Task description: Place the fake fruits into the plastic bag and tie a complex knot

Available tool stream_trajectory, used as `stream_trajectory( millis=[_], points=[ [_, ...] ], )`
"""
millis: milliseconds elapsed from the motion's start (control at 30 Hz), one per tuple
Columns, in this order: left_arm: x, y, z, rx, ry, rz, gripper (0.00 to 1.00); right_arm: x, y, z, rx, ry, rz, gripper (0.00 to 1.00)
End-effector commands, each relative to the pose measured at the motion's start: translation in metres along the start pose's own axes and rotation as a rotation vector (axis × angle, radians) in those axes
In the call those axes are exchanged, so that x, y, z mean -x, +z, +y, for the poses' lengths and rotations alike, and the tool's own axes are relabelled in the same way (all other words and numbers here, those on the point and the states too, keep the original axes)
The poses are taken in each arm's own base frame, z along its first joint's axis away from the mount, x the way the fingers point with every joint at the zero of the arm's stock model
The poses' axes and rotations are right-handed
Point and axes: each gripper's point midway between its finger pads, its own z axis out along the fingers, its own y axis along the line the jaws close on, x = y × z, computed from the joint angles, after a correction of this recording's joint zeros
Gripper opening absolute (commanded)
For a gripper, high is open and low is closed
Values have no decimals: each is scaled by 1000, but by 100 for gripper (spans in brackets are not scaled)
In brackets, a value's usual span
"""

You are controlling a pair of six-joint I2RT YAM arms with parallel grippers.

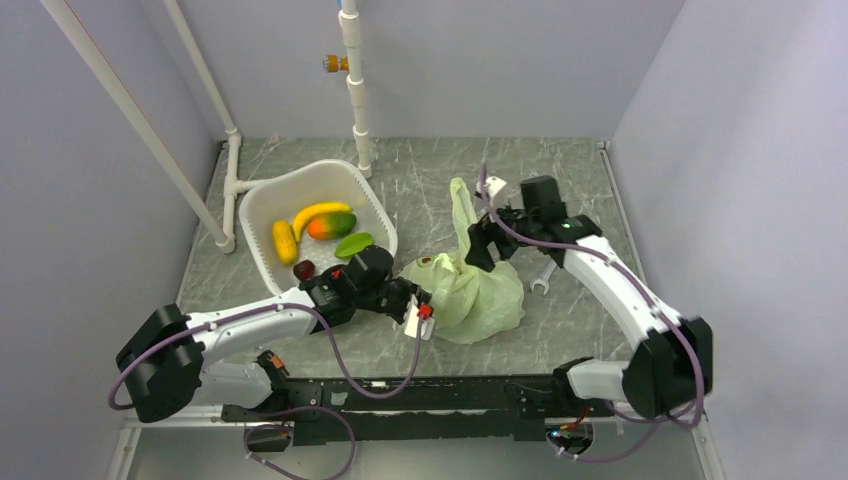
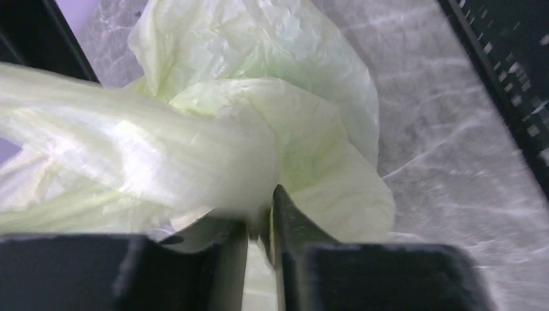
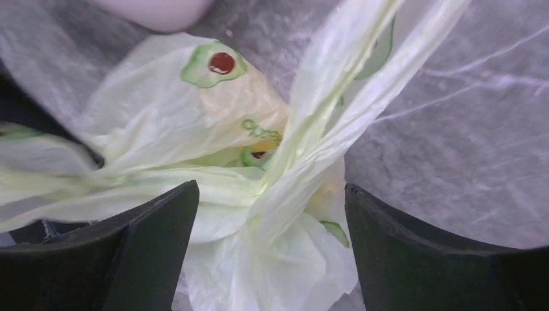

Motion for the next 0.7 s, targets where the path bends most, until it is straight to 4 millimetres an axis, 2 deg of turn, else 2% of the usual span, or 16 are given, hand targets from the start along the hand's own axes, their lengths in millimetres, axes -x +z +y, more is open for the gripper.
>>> stream_trajectory(
  millis=[0,133,233,333,467,667],
  points=[
    [22,-14,2,-33,-116,-113,38,9,-37,22,97,-17,-87,90],
    [30,-26,21,16,-209,-143,69,8,-57,20,88,24,-125,96],
    [33,-33,30,36,-340,-151,98,2,-59,4,48,98,-131,99],
    [39,-38,36,54,-451,-156,100,-3,-57,-10,41,197,-130,99],
    [48,-42,48,126,-600,-187,99,4,-49,-12,67,266,-170,99],
    [66,-32,38,36,-642,-229,99,20,-39,-8,139,317,-222,99]
  ],
)
